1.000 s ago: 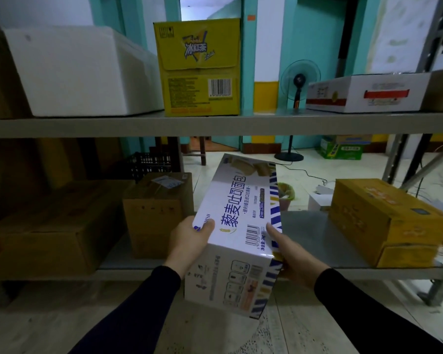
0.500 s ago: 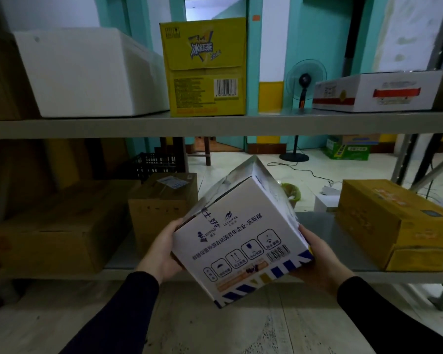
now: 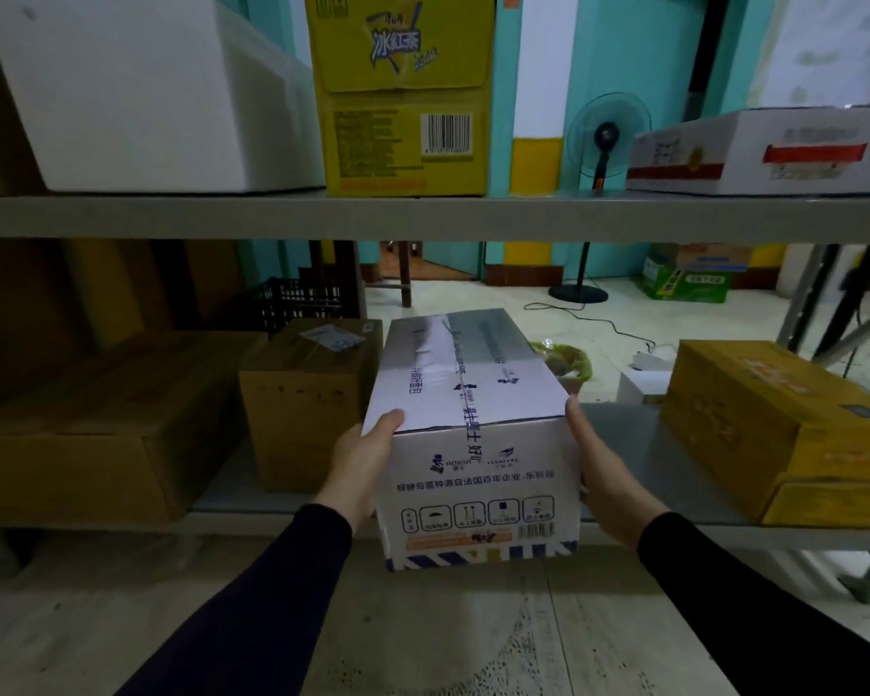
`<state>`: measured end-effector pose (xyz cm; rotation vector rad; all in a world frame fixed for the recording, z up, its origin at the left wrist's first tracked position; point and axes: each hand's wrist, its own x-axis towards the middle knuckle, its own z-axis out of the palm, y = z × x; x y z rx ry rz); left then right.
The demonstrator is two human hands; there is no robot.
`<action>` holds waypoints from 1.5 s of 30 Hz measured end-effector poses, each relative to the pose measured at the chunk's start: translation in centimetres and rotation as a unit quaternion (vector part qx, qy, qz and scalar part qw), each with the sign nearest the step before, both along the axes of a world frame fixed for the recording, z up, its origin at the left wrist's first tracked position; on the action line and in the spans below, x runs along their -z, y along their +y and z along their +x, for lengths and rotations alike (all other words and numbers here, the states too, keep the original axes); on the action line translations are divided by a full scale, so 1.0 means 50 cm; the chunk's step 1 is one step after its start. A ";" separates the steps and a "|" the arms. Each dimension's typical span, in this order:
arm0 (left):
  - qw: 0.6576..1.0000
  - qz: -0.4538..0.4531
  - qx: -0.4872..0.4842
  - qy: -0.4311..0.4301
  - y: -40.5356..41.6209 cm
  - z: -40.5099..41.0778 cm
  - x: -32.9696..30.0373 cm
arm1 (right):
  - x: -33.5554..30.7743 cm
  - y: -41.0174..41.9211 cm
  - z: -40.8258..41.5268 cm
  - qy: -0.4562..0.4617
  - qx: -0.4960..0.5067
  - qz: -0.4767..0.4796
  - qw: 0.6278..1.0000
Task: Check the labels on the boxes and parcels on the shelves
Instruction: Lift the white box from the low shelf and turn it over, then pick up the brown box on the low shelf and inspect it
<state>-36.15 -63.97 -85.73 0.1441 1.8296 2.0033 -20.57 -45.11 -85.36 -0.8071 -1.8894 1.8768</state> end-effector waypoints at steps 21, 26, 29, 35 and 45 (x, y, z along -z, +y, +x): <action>0.999 -0.007 0.051 -0.011 0.121 -0.174 0.170 | 0.211 0.118 -0.200 -0.022 0.056 -0.079 0.995; 0.998 -0.008 0.060 0.003 0.149 -0.202 0.193 | 0.228 0.140 -0.224 -0.011 0.069 -0.094 0.993; 0.997 -0.018 0.072 0.013 0.164 -0.218 0.201 | 0.230 0.158 -0.240 -0.005 0.073 -0.094 0.993; 0.996 -0.028 0.077 0.024 0.171 -0.227 0.205 | 0.242 0.168 -0.250 -0.018 0.077 -0.070 0.994; 0.989 -0.110 0.026 0.098 0.119 -0.216 0.114 | 0.174 0.162 -0.225 -0.134 0.161 0.257 0.944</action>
